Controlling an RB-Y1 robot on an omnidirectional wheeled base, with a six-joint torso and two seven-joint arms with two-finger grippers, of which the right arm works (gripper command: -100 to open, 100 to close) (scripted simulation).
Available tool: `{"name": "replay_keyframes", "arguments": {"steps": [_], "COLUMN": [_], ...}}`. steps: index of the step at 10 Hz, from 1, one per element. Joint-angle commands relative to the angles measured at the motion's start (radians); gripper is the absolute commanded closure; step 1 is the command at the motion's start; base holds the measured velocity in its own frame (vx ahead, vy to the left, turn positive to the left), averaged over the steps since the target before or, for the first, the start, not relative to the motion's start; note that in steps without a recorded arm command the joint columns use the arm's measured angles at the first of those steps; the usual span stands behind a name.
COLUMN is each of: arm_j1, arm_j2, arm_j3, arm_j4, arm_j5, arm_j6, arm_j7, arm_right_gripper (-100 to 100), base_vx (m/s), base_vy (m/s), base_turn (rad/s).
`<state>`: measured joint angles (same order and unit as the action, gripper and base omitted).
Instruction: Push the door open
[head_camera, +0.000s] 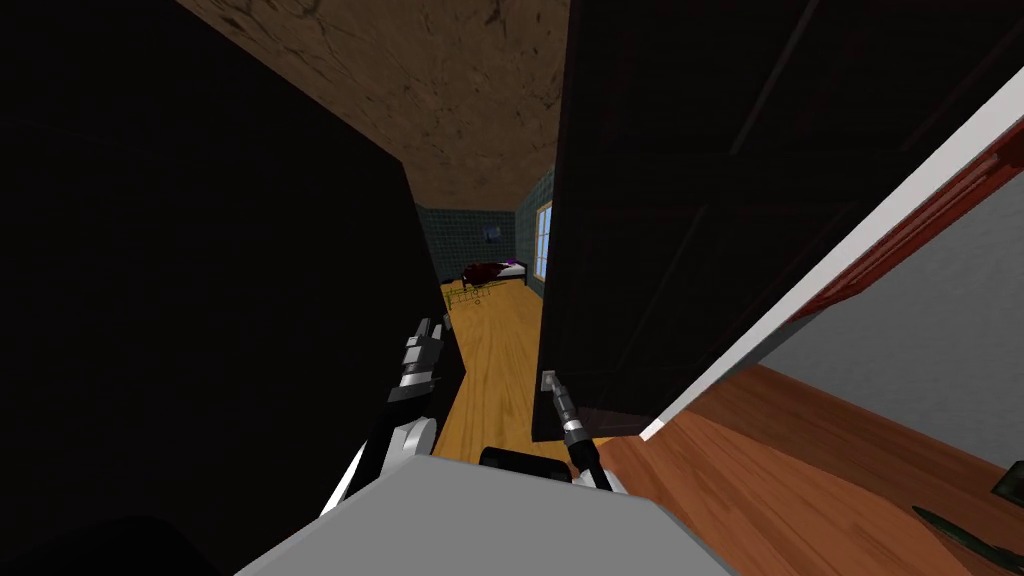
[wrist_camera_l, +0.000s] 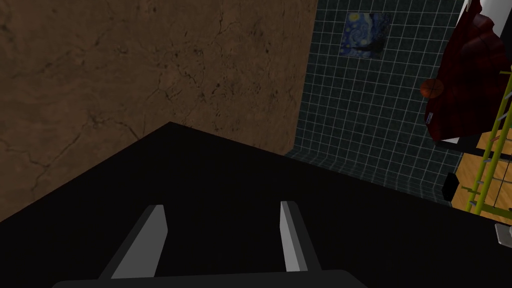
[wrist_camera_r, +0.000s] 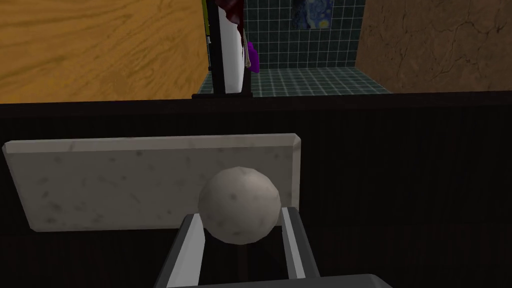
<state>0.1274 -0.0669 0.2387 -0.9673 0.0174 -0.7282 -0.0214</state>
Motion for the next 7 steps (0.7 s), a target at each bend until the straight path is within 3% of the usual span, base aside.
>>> {"name": "replay_keyframes", "arguments": {"steps": [1,2,3,5,7], "arm_j1": [-0.013,-0.015,-0.008,-0.003,0.007], "arm_j2": [-0.007,-0.007,-0.008,-0.007,-0.001], "arm_j3": [-0.035,-0.043,-0.031,-0.029,-0.024], "arm_j4": [0.021,0.023,0.016,0.009,-0.003], "arm_j5": [-0.013,-0.016,-0.014,-0.015,-0.017], "arm_j6": [-0.012,-0.012,-0.01,-0.008,-0.006], "arm_j7": [0.007,0.01,0.005,0.004,0.001], "arm_right_gripper": [100,100,-100,-100,-100], "base_vx": [0.14,0.139,-0.076,-0.191,-0.246], "base_vy": [0.057,0.086,0.067,-0.016,0.051], "base_turn": [-0.113,-0.09,-0.049,-0.027,-0.042]}}
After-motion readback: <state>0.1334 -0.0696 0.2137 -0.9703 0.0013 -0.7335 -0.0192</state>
